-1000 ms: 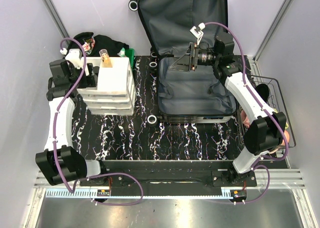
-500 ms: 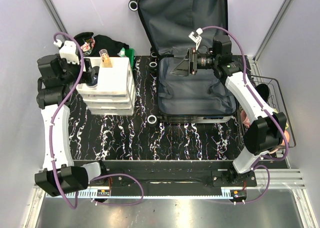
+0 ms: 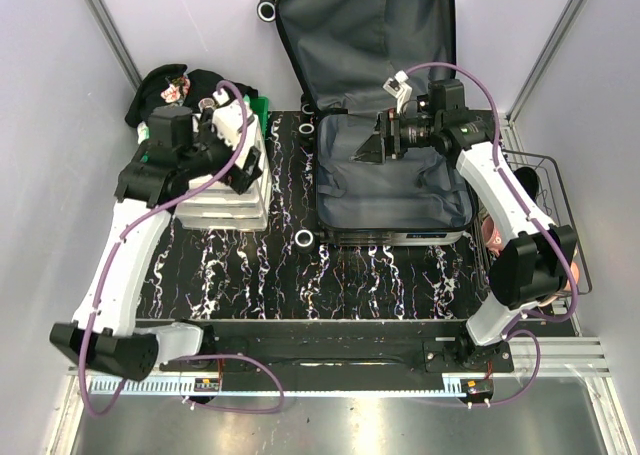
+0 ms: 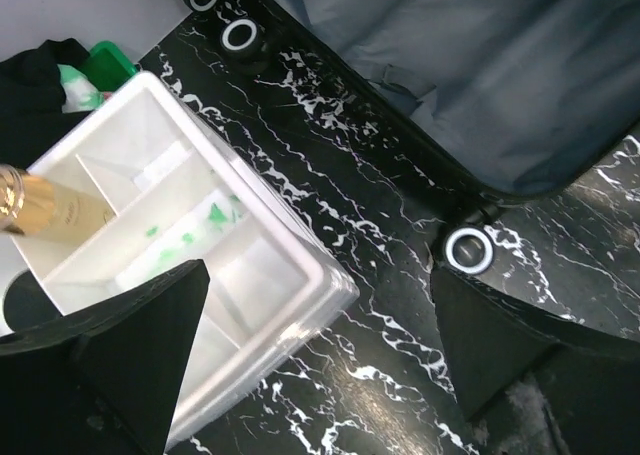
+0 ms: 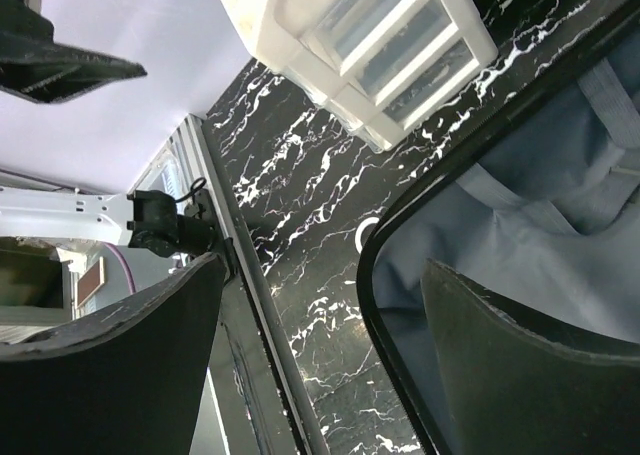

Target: Open, take out, and arrange the luggage

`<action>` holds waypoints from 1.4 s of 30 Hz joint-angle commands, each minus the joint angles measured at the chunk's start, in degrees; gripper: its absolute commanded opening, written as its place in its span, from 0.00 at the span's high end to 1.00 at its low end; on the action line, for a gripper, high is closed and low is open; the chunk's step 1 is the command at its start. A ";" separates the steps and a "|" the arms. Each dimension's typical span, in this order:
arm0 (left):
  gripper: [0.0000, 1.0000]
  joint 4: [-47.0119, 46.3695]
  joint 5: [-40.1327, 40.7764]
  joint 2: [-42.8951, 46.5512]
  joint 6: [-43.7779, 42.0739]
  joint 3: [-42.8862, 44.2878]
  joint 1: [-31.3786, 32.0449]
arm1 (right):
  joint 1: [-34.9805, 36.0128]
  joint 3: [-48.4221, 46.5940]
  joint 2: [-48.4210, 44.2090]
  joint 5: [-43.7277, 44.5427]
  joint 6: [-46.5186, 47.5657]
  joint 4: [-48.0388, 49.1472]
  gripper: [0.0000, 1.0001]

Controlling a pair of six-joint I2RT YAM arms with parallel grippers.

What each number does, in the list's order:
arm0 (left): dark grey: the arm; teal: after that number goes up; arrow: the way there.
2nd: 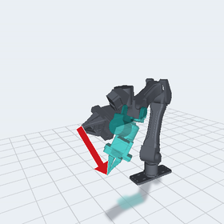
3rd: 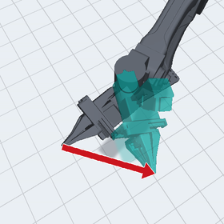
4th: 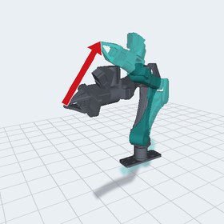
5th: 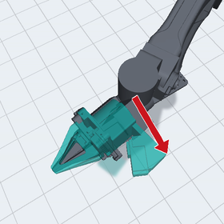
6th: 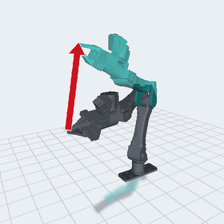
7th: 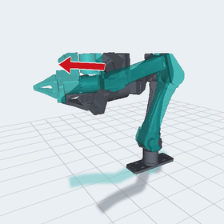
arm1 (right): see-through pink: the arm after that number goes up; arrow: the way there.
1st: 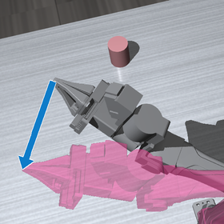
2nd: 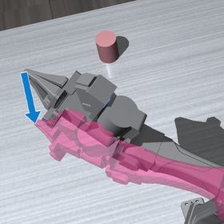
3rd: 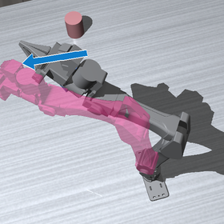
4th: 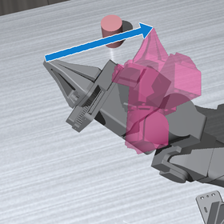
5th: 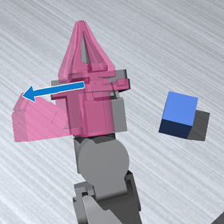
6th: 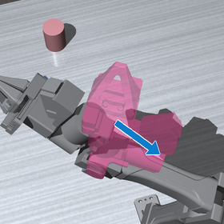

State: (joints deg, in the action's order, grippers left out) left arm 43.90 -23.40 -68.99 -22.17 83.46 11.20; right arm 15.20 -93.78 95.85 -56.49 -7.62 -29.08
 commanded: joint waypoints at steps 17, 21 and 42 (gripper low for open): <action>0.27 1.80 7.92 -9.15 20.34 11.55 -12.59 | -0.70 4.92 -8.58 6.04 4.19 -3.09 0.07; 0.46 3.38 10.12 -10.63 17.96 11.46 -17.69 | -0.79 4.66 -7.97 5.60 4.10 -3.18 0.07; 0.68 0.66 10.47 -23.99 15.41 17.79 -17.53 | -0.70 3.42 -6.82 5.60 3.75 -3.18 0.07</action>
State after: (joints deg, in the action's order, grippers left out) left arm 47.62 -12.88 -91.83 -7.03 98.28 -7.03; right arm 14.87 -89.12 89.69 -51.46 -4.34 -32.86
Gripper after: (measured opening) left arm 0.357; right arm 0.928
